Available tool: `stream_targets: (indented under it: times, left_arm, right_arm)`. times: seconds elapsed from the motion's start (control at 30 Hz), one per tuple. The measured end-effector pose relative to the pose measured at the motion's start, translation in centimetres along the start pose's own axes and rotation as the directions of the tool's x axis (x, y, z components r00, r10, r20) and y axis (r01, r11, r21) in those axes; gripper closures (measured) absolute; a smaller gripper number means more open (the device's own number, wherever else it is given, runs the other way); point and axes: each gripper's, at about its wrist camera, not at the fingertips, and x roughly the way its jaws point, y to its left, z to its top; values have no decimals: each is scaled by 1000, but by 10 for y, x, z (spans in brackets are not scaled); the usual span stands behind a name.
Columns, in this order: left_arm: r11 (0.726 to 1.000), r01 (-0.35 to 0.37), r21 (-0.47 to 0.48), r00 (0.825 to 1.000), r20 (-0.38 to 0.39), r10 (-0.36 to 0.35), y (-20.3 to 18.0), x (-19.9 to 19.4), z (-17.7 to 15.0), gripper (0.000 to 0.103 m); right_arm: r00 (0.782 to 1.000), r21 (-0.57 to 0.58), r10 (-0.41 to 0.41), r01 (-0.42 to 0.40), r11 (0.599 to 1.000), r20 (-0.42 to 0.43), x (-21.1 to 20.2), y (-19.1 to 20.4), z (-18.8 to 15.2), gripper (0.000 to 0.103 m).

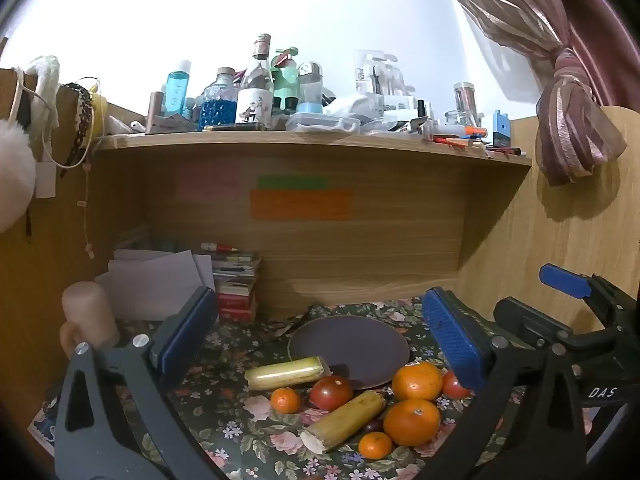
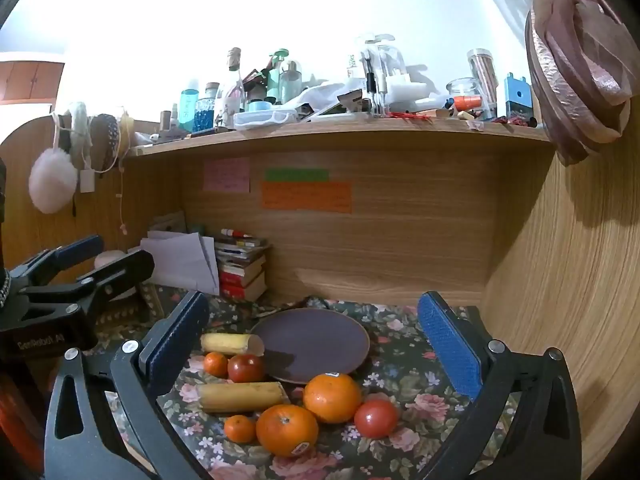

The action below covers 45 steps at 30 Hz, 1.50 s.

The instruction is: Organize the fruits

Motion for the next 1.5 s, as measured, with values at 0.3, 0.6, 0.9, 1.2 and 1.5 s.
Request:
stream_targets:
  times: [0.3, 0.6, 0.9, 1.2, 1.5]
  left_arm:
    - [1000, 12, -10, 1000, -1, -12, 4, 1, 2, 0]
    - [1000, 12, -17, 1000, 5, -12, 6, 1, 4, 0]
    - [1000, 11, -10, 1000, 10, -11, 1, 0, 4, 0]
    - [1000, 10, -15, 1000, 9, -10, 0, 1, 4, 0]
    - [1000, 11, -25, 1000, 6, -11, 3, 3, 3, 0]
  right_arm:
    - [1000, -3, -1, 1, 1000, 4, 0, 0, -1, 0]
    - [1000, 3, -5, 5, 1000, 6, 0, -1, -1, 0]
    - [1000, 7, -6, 6, 1000, 9, 0, -4, 0, 0]
    - [1000, 14, 0, 0, 1000, 15, -1, -4, 1, 0]
    - [1000, 16, 4, -5, 1000, 18, 0, -2, 2, 0]
